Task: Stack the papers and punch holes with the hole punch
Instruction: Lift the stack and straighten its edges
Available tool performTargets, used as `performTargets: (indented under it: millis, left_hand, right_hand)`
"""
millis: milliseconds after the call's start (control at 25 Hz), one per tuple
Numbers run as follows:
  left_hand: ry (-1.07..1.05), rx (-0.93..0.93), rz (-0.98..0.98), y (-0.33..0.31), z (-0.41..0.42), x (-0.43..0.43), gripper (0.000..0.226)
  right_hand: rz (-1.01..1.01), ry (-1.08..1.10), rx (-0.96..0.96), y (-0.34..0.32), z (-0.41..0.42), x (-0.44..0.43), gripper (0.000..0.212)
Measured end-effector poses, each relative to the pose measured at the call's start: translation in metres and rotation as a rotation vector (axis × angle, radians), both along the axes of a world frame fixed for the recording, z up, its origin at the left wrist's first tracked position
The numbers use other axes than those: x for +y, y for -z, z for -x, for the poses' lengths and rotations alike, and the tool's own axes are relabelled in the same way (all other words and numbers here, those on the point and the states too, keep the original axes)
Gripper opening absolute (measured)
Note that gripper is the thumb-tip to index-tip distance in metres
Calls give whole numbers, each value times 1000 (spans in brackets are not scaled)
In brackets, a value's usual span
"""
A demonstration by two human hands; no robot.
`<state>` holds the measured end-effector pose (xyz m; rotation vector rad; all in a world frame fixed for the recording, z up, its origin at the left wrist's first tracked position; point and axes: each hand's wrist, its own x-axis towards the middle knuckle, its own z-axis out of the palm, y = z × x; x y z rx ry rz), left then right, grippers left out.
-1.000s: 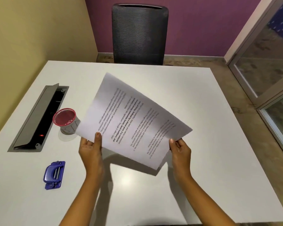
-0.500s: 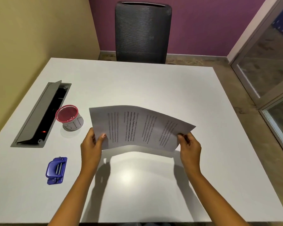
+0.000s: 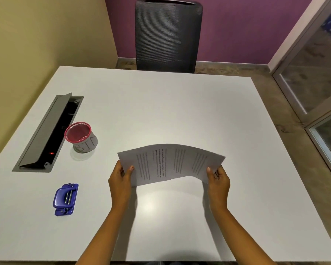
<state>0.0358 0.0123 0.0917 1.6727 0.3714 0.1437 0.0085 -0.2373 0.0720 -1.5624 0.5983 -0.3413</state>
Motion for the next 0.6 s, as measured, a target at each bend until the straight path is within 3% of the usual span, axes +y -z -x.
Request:
performTargets:
  millis: [280,480,600]
  left_hand:
    - [-41,-33,-25,0,-4,-2,42]
    - [-34,11,5,7,-2,-7,30]
    - [-54,0,6,6,-2,-9,34]
  right_hand:
    - [-93,29,-56,3,-1,-4,21]
    - [-84,27,-29,6,-2,-3,23]
    - [-63,58,-31,5,-6,-3,28]
